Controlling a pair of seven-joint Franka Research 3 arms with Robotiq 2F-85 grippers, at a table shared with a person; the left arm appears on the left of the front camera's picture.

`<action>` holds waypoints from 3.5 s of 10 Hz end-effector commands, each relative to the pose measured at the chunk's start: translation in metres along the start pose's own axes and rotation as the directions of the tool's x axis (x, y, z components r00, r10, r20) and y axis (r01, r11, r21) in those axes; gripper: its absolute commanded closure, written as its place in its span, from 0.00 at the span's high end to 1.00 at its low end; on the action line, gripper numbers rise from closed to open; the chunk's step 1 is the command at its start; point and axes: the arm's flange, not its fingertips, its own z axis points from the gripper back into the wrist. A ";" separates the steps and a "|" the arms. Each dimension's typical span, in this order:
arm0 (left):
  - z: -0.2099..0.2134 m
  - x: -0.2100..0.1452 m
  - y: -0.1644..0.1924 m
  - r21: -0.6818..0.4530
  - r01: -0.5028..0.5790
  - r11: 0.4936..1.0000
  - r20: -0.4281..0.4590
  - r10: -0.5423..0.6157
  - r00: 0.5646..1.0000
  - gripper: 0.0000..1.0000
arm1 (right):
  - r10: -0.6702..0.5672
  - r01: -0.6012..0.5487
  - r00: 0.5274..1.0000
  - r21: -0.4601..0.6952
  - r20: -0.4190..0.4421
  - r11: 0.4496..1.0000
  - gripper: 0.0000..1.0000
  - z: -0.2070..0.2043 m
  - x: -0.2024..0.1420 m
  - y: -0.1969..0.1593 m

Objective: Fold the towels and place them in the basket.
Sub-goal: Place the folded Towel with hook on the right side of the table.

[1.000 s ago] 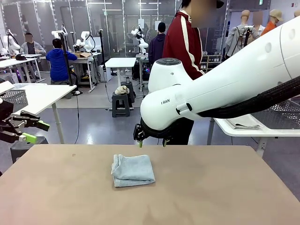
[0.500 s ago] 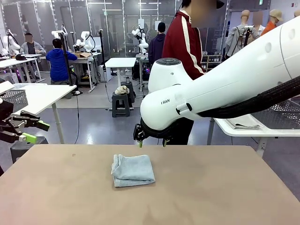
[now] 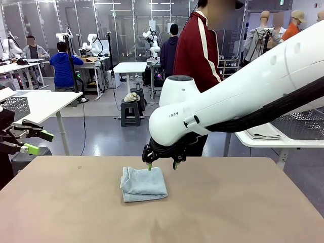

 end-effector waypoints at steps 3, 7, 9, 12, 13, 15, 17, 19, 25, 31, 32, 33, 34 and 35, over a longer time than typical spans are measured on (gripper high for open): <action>0.001 0.002 -0.003 -0.002 0.011 1.000 0.017 -0.011 1.000 0.85 | -0.009 0.013 0.996 0.043 -0.085 0.999 1.00 -0.038 0.020 -0.026; 0.001 0.002 -0.003 -0.002 0.011 1.000 0.017 -0.011 1.000 0.85 | -0.022 0.033 0.995 0.109 -0.099 0.994 1.00 -0.069 0.038 -0.035; 0.001 0.002 -0.003 -0.002 0.011 1.000 0.017 -0.011 1.000 0.85 | -0.048 0.054 0.995 0.075 -0.083 0.996 1.00 -0.086 0.048 -0.039; 0.001 0.002 -0.003 -0.002 0.011 1.000 0.017 -0.011 1.000 0.85 | -0.040 0.045 0.997 0.080 -0.068 0.996 1.00 -0.099 0.056 -0.040; 0.001 0.002 -0.003 -0.002 0.011 1.000 0.017 -0.011 1.000 0.85 | -0.035 0.040 0.997 0.079 -0.064 0.996 1.00 -0.102 0.057 -0.039; 0.001 0.002 -0.003 -0.002 0.011 1.000 0.017 -0.011 1.000 0.85 | -0.028 0.034 0.997 0.085 -0.070 0.996 1.00 -0.108 0.060 -0.039; 0.001 0.002 -0.003 -0.002 0.011 1.000 0.017 -0.011 1.000 0.85 | -0.024 0.029 0.998 0.088 -0.064 0.996 0.80 -0.112 0.062 -0.040; 0.001 0.002 -0.003 -0.002 0.011 1.000 0.017 -0.011 1.000 0.85 | -0.019 0.024 0.998 0.089 -0.057 0.996 0.80 -0.114 0.063 -0.039; 0.001 0.002 -0.003 -0.002 0.011 1.000 0.017 -0.011 1.000 0.85 | -0.018 0.027 0.997 0.111 -0.081 0.993 0.21 -0.116 0.062 -0.040; 0.001 0.002 -0.003 -0.002 0.011 1.000 0.017 -0.011 1.000 0.85 | -0.014 0.027 0.994 0.122 -0.108 0.992 0.00 -0.114 0.059 -0.040; 0.001 0.002 -0.003 -0.002 0.011 1.000 0.017 -0.011 1.000 0.85 | -0.016 0.029 0.993 0.117 -0.115 0.993 0.00 -0.114 0.058 -0.040; 0.001 0.002 -0.003 -0.002 0.011 1.000 0.017 -0.011 1.000 0.85 | -0.007 0.020 0.993 0.108 -0.118 0.994 0.00 -0.114 0.058 -0.043; 0.001 0.002 -0.003 -0.002 0.011 1.000 0.017 -0.011 1.000 0.85 | -0.034 0.043 0.995 0.097 -0.092 0.994 0.00 -0.114 0.060 -0.036; 0.001 0.002 -0.003 -0.002 0.011 1.000 0.017 -0.011 1.000 0.85 | -0.034 0.043 0.995 0.097 -0.092 0.994 0.00 -0.114 0.060 -0.036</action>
